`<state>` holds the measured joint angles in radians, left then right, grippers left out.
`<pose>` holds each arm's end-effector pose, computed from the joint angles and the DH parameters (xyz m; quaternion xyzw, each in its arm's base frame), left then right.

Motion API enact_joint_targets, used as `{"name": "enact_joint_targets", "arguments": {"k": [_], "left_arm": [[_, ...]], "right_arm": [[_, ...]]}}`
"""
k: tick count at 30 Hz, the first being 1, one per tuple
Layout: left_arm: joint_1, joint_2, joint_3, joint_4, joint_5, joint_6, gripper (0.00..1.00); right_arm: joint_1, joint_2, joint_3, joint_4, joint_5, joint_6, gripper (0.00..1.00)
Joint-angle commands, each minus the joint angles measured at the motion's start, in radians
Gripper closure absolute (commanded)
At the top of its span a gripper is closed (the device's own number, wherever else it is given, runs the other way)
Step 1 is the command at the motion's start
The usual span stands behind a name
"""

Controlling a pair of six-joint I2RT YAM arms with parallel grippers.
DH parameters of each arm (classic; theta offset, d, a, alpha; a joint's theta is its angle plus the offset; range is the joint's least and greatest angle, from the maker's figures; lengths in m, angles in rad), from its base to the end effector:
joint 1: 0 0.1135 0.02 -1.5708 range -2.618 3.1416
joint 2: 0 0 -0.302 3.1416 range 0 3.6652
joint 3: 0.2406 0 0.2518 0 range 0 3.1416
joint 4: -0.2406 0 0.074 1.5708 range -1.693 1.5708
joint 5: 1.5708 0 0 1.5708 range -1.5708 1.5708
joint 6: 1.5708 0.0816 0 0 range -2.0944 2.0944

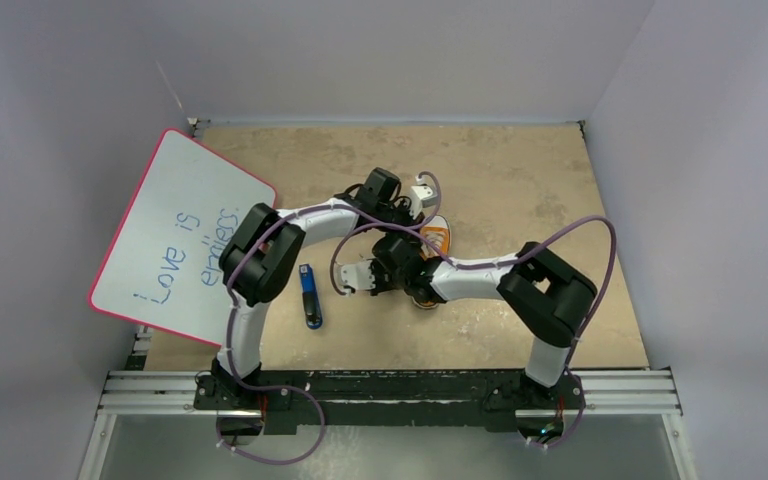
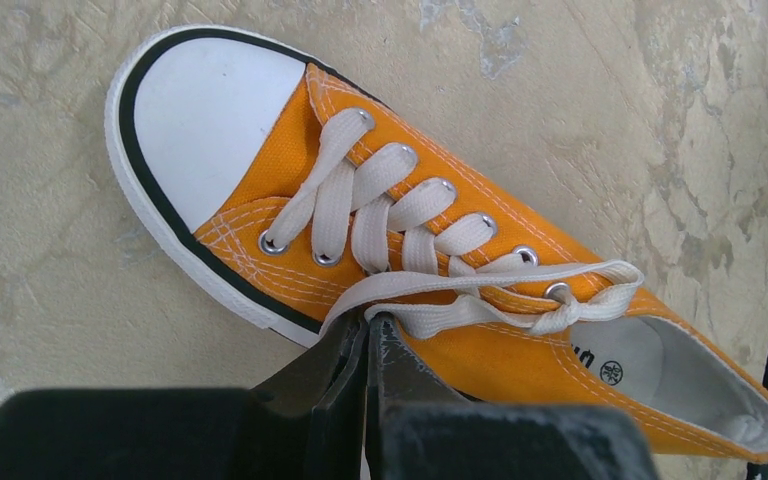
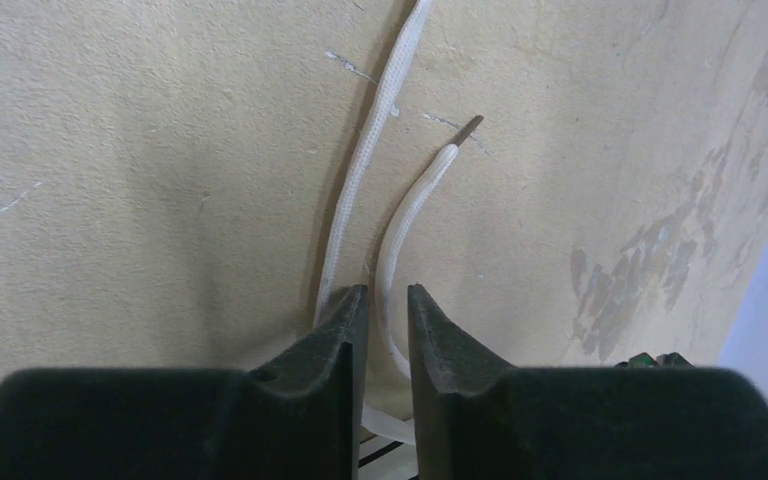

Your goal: Tie the shoes

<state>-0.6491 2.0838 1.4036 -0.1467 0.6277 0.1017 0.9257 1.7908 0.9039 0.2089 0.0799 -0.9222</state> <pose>0.3621 -0.3349 0.1664 0.4293 0.7833 -0.3703 0.2551 0.2505 0.3220 0.1591 -0.7088 0.5569 -0.0353 0.4314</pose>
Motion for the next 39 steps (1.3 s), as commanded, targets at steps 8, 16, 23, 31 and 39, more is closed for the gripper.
{"name": "enact_joint_targets", "arguments": {"k": [8, 16, 23, 31, 39], "left_arm": [[-0.018, 0.026, 0.013, -0.057, -0.031, 0.004, 1.00], [-0.007, -0.027, -0.020, -0.044, -0.019, -0.033, 1.00], [-0.007, -0.080, -0.079, 0.064, 0.000, -0.186, 1.00], [-0.007, -0.167, -0.149, 0.131, 0.026, -0.300, 1.00], [-0.006, -0.231, -0.273, 0.382, 0.049, -0.486, 1.00]], "right_arm": [[-0.067, -0.061, 0.009, -0.117, -0.274, -0.011, 1.00], [-0.067, -0.286, -0.028, -0.235, -0.457, 0.080, 1.00], [-0.068, -0.426, 0.041, -0.397, -0.509, 0.526, 1.00], [-0.068, -0.675, -0.087, -0.470, -0.167, 1.336, 1.00], [-0.068, -0.777, -0.021, -0.809, 0.168, 1.621, 1.00]]}}
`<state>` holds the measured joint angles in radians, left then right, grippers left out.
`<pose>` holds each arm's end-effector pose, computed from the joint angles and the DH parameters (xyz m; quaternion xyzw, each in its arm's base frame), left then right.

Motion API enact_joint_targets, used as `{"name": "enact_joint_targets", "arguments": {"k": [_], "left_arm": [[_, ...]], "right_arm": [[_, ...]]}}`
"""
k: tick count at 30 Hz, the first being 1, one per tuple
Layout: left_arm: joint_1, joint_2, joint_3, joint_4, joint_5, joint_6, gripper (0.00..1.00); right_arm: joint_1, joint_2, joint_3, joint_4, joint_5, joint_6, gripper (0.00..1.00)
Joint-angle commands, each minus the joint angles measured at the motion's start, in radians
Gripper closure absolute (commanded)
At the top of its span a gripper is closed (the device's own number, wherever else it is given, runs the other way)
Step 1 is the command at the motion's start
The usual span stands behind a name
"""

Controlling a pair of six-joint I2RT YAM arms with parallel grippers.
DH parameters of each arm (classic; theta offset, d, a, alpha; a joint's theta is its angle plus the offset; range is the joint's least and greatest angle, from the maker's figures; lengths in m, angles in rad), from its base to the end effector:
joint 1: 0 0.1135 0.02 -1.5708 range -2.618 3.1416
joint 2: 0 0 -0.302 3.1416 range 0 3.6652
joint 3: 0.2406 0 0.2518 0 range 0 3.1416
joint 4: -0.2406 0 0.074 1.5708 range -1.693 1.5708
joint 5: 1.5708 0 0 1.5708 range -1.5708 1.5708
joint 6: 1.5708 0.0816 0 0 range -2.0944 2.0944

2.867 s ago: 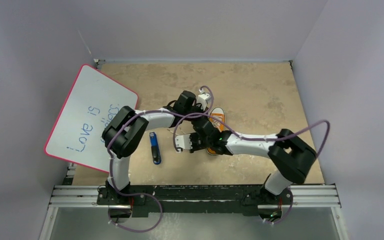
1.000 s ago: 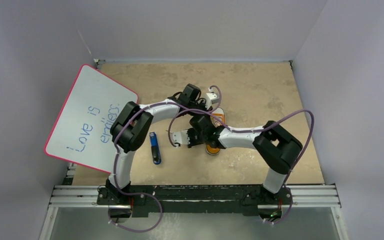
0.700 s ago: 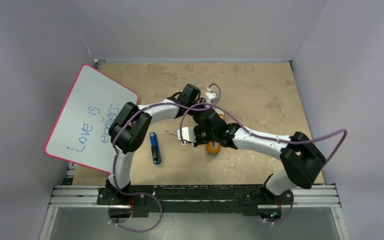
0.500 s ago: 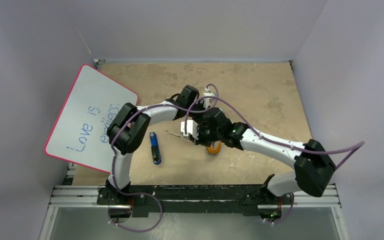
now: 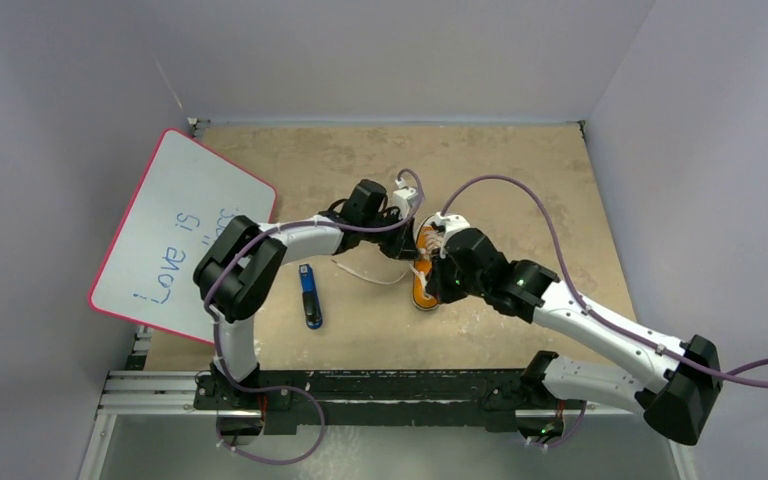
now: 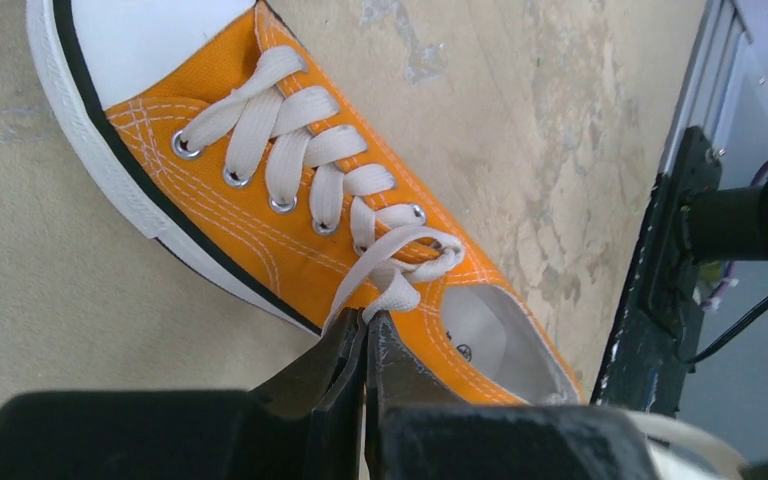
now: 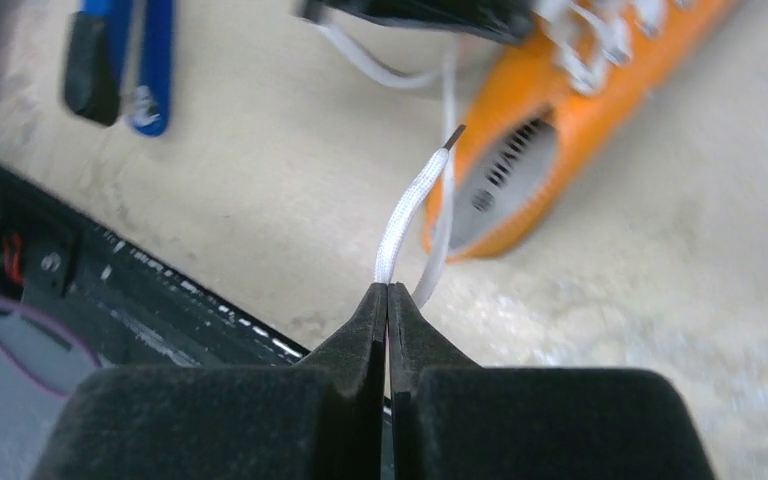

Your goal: Tie the shoes

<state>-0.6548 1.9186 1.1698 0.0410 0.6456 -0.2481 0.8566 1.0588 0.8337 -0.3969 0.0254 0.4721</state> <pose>0.3260 -0.3122 0.1844 0.3039 0.8169 -0.4323 0.2312 0.1655 0.1877 0.2900 -0.1643 0.8742 0.2727 0.3666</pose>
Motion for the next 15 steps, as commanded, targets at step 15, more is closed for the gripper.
{"name": "enact_joint_targets", "arguments": {"k": [15], "left_arm": [[-0.002, -0.107, 0.017, 0.297, 0.018, -0.323, 1.00]], "right_arm": [[-0.240, 0.026, 0.077, -0.220, 0.101, 0.078, 1.00]]}}
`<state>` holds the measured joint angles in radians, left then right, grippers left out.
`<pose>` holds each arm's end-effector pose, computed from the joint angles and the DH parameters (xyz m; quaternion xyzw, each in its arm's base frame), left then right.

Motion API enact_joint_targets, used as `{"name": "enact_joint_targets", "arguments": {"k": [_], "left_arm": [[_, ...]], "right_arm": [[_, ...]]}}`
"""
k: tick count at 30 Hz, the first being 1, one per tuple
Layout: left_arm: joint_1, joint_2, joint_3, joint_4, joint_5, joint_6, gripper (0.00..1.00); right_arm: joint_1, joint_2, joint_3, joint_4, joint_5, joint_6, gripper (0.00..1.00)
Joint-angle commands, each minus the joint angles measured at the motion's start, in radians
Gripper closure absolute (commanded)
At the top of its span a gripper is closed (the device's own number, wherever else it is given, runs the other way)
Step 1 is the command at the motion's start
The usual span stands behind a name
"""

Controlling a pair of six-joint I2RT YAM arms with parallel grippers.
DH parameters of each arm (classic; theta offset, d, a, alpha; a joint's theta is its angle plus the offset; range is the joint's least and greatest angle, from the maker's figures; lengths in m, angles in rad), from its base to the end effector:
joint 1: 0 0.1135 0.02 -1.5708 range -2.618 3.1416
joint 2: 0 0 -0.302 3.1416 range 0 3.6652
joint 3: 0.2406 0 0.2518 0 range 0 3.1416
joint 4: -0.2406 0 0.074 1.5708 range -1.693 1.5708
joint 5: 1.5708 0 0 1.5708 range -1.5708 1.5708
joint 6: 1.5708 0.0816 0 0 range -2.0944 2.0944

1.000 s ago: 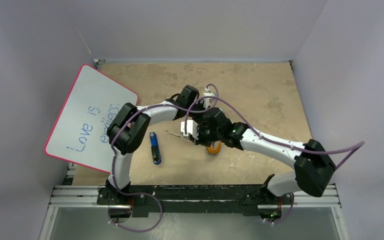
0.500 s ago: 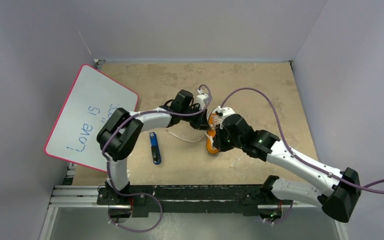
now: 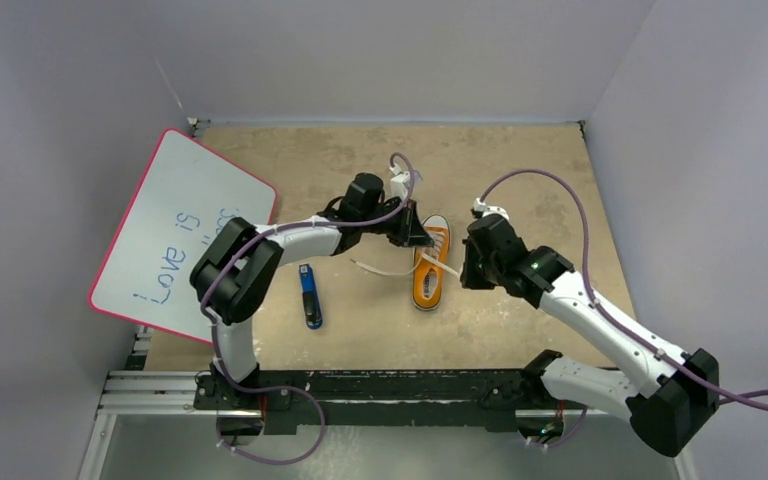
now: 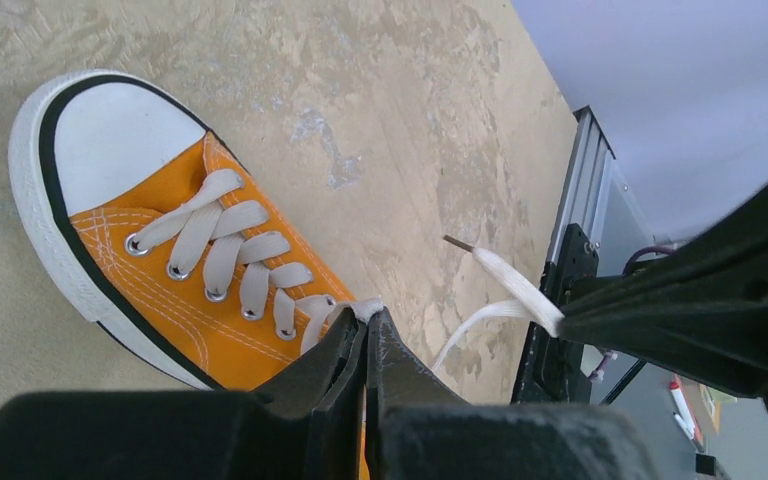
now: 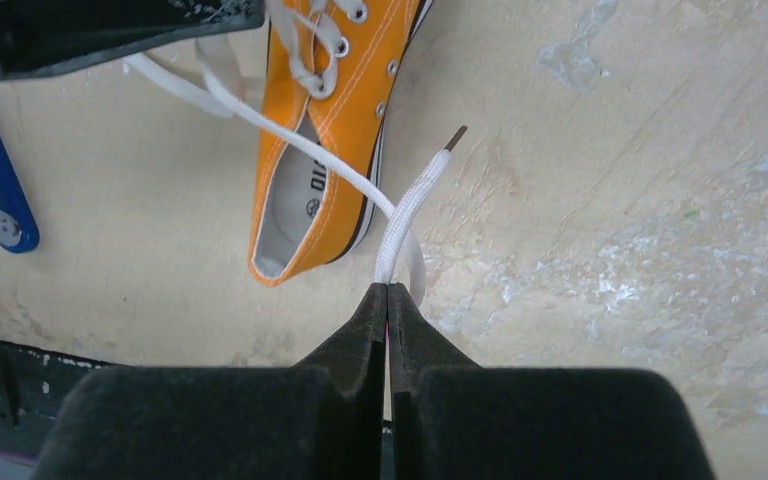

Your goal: Tie the shoes

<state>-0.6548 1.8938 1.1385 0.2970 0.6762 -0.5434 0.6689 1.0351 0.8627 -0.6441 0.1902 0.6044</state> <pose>0.3325 -0.3197 0.2150 0.2195 0.7902 -0.5135 0.2525 0.1842 0.1259 0.2780 0.0051 0.9262 0.1470 0.3473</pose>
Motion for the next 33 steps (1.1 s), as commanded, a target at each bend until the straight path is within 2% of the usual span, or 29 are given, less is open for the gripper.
{"name": "enact_joint_targets", "arguments": {"k": [1, 7, 12, 17, 18, 19, 20, 22, 25, 28, 33], "left_arm": [[-0.002, -0.090, 0.047, 0.042, -0.023, -0.031, 1.00], [0.000, -0.113, 0.032, 0.021, -0.025, -0.031, 1.00], [-0.003, -0.105, 0.025, 0.004, -0.041, -0.032, 1.00], [-0.003, -0.088, 0.041, -0.024, -0.041, -0.018, 1.00], [-0.003, -0.086, 0.048, -0.044, -0.044, -0.005, 1.00], [-0.003, -0.088, 0.051, -0.059, -0.044, 0.004, 1.00], [-0.002, -0.087, 0.053, -0.071, -0.049, 0.011, 1.00], [-0.002, -0.089, 0.052, -0.087, -0.051, 0.018, 1.00], [-0.003, -0.096, 0.042, -0.081, -0.055, 0.013, 1.00], [-0.003, -0.101, 0.035, -0.065, -0.054, 0.001, 1.00], [-0.003, -0.103, 0.037, -0.057, -0.050, -0.005, 1.00]], "right_arm": [[-0.068, 0.069, 0.043, 0.028, -0.097, -0.063, 1.00], [-0.159, 0.170, 0.001, -0.025, -0.188, -0.049, 1.00], [-0.193, 0.222, -0.029, 0.010, -0.186, -0.057, 1.00], [-0.243, 0.323, 0.030, -0.003, -0.180, -0.108, 1.00], [-0.254, 0.333, 0.037, -0.006, -0.182, -0.119, 0.98], [-0.266, 0.332, 0.041, -0.009, -0.188, -0.128, 0.91], [-0.280, 0.328, 0.045, -0.011, -0.189, -0.141, 0.83], [-0.305, 0.321, 0.063, -0.009, -0.254, -0.202, 0.61], [-0.313, 0.317, 0.104, 0.007, -0.356, -0.342, 0.44], [-0.319, 0.299, 0.101, 0.130, -0.587, -0.547, 0.39], [-0.374, 0.298, -0.067, 0.452, -0.852, -0.638, 0.43]]}}
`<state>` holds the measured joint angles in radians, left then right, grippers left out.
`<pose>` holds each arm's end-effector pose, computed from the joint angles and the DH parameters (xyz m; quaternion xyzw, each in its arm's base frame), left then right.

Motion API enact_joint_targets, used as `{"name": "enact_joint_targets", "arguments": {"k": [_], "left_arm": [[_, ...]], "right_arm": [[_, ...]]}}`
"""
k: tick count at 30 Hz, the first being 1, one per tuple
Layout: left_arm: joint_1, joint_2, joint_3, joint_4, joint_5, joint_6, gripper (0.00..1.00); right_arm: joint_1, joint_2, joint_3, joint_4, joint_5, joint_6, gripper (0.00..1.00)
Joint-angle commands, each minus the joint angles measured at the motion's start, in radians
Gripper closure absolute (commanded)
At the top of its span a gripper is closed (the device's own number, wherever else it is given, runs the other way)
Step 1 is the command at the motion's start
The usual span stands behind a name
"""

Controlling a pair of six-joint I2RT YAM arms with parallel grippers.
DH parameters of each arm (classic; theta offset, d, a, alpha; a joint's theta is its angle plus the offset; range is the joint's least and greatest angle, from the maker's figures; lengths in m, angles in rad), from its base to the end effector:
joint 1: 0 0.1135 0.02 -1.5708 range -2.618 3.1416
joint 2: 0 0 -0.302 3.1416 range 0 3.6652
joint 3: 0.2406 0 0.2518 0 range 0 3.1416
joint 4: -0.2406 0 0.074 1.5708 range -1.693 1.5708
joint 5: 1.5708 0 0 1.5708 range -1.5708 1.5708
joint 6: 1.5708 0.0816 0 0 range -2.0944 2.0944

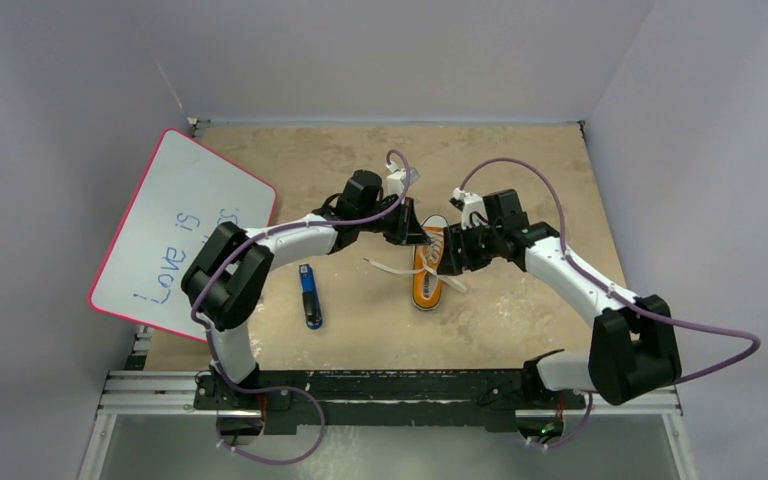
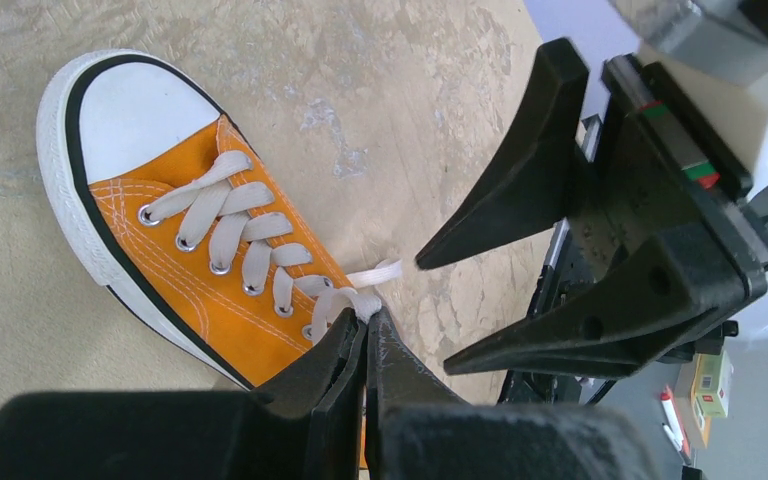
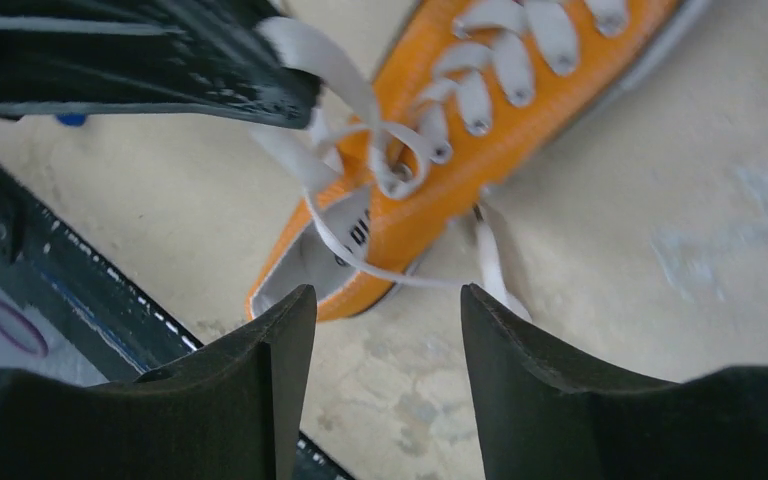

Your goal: Tie the shoes

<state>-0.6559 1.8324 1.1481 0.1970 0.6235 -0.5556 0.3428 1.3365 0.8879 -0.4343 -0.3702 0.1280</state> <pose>0.3271 -0.3119 0.2315 0.1988 0.8066 -0.4955 0.2538 0.2647 0.1258 0.2393 -0.1609 0.9134 0.2458 0.2819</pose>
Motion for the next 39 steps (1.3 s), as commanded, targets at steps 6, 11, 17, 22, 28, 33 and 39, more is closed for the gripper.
{"name": "enact_joint_targets", "arguments": {"k": [6, 11, 17, 22, 28, 33, 39], "left_arm": [[-0.001, -0.050, 0.029, 0.028, 0.009, 0.022, 1.00], [-0.002, -0.058, 0.021, 0.028, 0.009, 0.020, 1.00], [-0.001, -0.062, 0.024, 0.019, 0.013, 0.028, 1.00], [-0.002, -0.064, 0.031, 0.017, 0.016, 0.029, 1.00], [-0.001, -0.075, 0.033, -0.004, 0.012, 0.042, 1.00], [-0.001, -0.077, 0.032, -0.017, 0.012, 0.046, 1.00], [-0.002, -0.129, -0.019, -0.047, -0.024, 0.053, 1.00]], "right_arm": [[-0.114, -0.013, -0.184, 0.363, -0.462, -0.155, 0.46], [-0.137, 0.025, -0.197, 0.365, -0.503, -0.155, 0.48], [-0.137, 0.128, -0.152, 0.316, -0.476, -0.162, 0.53], [-0.136, 0.129, -0.156, 0.309, -0.458, -0.152, 0.67], [-0.137, 0.040, -0.190, 0.295, -0.420, -0.074, 0.79], [-0.138, 0.020, -0.224, 0.350, -0.429, -0.014, 0.93], [-0.138, 0.040, -0.167, 0.331, -0.426, 0.081, 1.00]]}}
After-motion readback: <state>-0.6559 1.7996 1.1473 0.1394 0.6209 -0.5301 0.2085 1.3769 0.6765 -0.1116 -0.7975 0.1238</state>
